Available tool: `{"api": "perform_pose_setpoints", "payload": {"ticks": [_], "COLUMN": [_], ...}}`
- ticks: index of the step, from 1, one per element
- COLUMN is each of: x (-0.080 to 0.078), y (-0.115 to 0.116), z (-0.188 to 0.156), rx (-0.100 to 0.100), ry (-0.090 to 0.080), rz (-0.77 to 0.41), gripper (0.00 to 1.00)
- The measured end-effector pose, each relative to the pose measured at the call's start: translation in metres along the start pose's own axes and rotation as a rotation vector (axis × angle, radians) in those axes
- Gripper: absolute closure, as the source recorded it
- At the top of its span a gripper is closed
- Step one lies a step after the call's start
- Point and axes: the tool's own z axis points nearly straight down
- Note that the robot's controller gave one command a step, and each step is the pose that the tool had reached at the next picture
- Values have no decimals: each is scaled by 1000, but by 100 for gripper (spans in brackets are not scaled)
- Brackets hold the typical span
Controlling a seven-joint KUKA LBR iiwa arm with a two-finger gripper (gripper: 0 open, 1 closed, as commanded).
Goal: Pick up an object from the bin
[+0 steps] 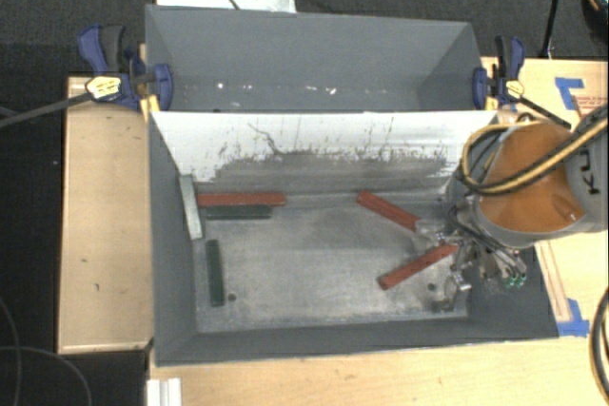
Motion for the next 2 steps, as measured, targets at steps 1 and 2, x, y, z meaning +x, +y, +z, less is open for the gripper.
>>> {"api": "perform_pose_setpoints", "payload": {"ticks": [1, 2], "x": [-2, -8], "y": [-2, -1], "z": [-3, -155], "rx": [4, 7], "ry": [-6, -13], "rz": [-3, 25], "gripper": [100, 100]}}
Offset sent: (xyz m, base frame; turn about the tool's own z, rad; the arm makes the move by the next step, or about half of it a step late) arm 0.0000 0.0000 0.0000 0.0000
